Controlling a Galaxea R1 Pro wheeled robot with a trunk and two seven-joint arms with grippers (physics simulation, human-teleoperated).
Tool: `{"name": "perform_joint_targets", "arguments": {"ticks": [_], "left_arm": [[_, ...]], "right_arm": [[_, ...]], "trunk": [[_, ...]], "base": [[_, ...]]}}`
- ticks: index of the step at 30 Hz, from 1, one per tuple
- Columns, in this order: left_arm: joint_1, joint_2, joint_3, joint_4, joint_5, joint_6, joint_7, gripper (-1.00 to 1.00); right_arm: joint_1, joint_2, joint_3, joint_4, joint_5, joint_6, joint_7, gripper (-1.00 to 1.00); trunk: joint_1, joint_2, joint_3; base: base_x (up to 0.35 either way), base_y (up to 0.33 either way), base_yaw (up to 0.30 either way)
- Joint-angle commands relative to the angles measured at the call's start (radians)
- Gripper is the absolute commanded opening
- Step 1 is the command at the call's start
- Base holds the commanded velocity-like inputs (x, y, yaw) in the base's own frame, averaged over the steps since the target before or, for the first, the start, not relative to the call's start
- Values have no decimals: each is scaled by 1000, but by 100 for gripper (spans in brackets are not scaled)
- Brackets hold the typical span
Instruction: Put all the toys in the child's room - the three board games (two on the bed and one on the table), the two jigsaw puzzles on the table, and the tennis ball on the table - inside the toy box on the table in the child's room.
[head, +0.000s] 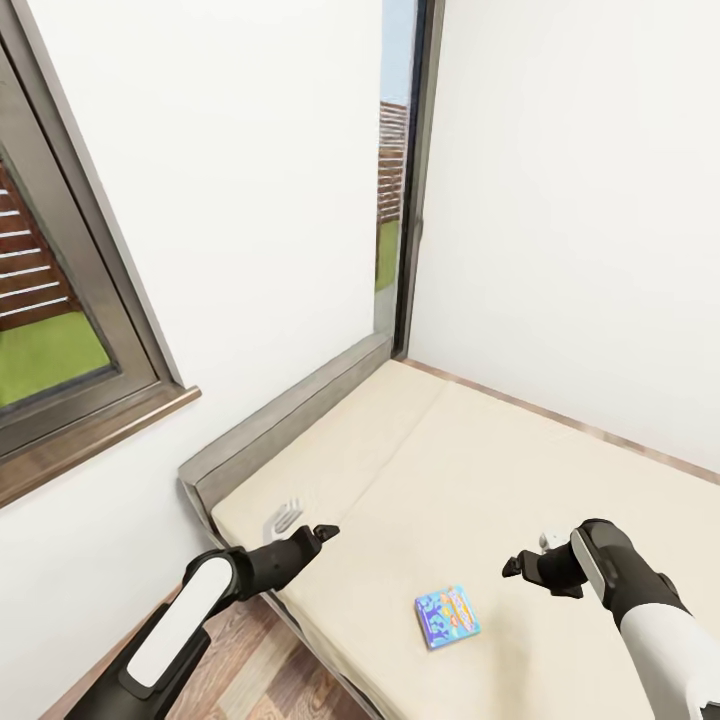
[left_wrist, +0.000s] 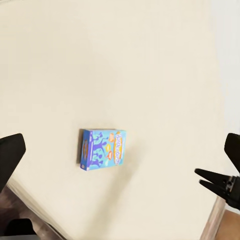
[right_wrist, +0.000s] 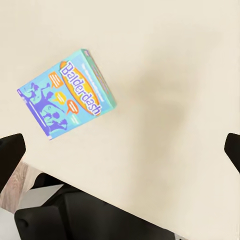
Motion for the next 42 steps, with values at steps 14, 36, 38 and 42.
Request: {"name": "perform_joint_targets", "arguments": {"ticks": [14,36,38,42], "left_arm": [[-3,1,0,-2,21,20,8,100],[-4,1,0,-2,24,24,8,100],[-4,1,0,-2,24,25,9,100],[-4,1,0,-2,24,25,9,100]], "right_arm": [[0,0,-3,-1,1,5,2,100],[4,0,-1,-1,3,4,3,100],[9,0,-2,-1,1,3,4,100],[15,0,-2,-1,0,1,5,100]], "trunk": [[54,-99,-45],[138,-253,-113],[146,-267,-119],[161,-295,-131]], "base": [[0,0,0],[0,0,-38],[0,0,-9],[0,0,-6]]}}
